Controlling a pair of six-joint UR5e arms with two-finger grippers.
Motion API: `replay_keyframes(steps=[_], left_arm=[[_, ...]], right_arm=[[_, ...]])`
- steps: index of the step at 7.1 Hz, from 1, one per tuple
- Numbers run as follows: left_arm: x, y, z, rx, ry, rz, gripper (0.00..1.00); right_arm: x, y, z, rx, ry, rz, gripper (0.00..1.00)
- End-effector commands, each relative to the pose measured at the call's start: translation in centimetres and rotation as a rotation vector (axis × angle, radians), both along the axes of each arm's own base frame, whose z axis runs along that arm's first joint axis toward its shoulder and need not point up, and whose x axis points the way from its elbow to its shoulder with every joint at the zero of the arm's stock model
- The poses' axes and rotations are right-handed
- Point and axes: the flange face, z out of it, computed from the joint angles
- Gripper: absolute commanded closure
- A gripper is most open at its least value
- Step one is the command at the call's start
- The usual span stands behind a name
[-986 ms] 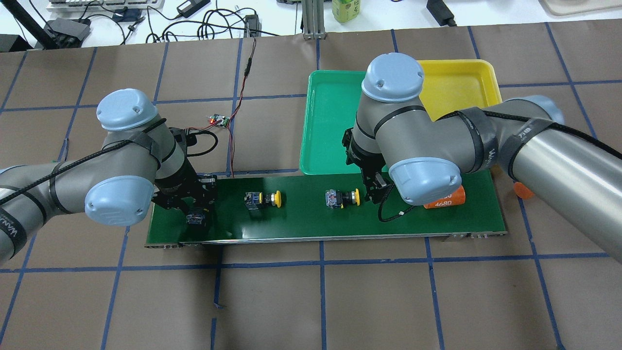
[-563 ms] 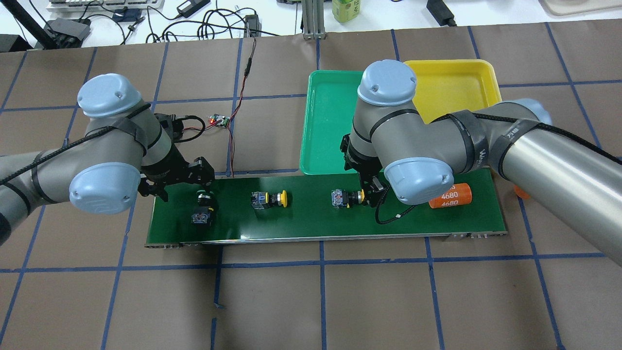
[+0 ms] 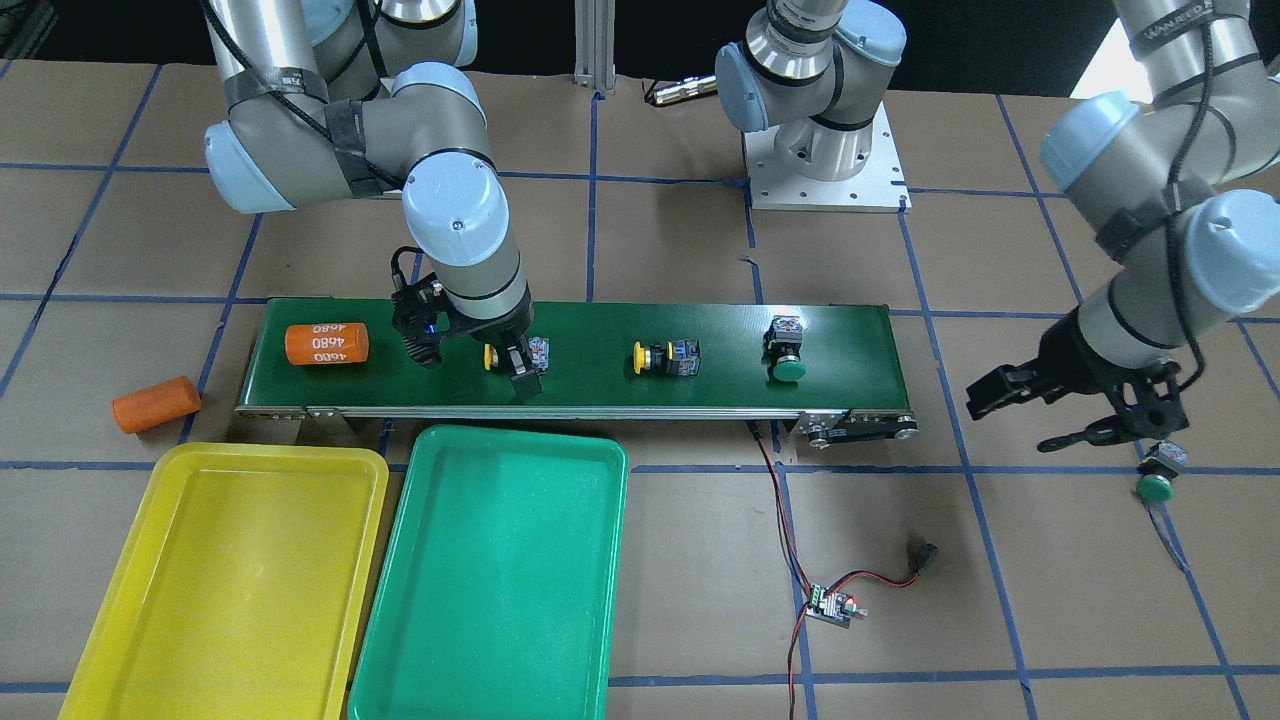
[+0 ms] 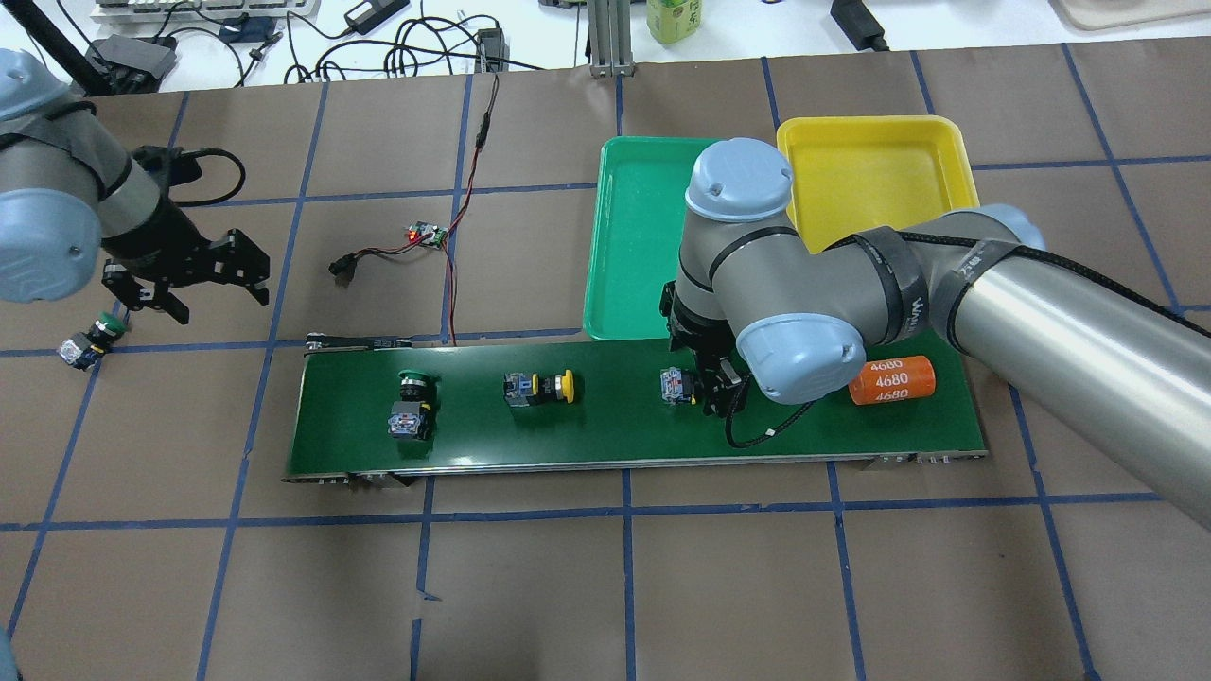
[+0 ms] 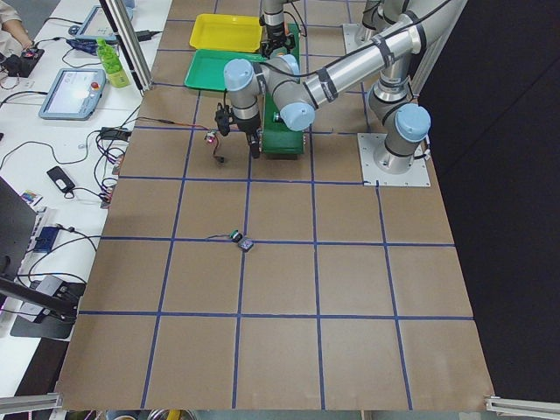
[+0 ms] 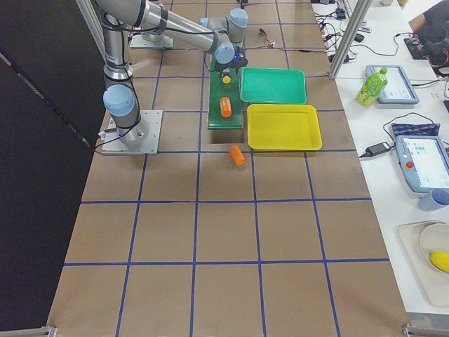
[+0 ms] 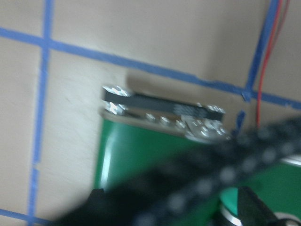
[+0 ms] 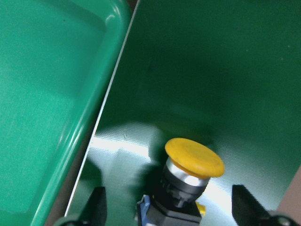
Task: Sort buttons by color to trays
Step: 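Carry the yellow button into the yellow tray while the left grasps a green button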
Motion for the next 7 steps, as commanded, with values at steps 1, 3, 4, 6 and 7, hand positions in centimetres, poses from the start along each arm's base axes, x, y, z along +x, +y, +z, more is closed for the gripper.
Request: replay_keyframes(steps=[1,3,4,6,7], left_arm=[[10.1,-2.6,-0.8,-0.024,0.010,-0.168,0.00],[15.7,-3.2,-3.3,-0.025,0.033,-0.333,0.00],[18.3,-3.3,-4.7,-0.066,-0.007,-0.422,0.00],[21.5,-2.4,-7.5,-0.067,0.002,-0.624,0.00],[22.8,-1.8,-8.5,-0.062,0.016,-0.691,0.00]], right_arm=[[-0.2,0.4,-0.3,0.004,0.007,0.014,1.00],[-0.7,0.0,0.7,-0.022,0.011,0.042,1.00],[-1.8,-0.9,3.0,-0.079,0.034,0.086,1.00],[-9.9,-7.0,5.7,-0.157,0.062,0.183,1.00],[-17.4,-12.4,4.9,-0.175,0.064,0.192,1.00]])
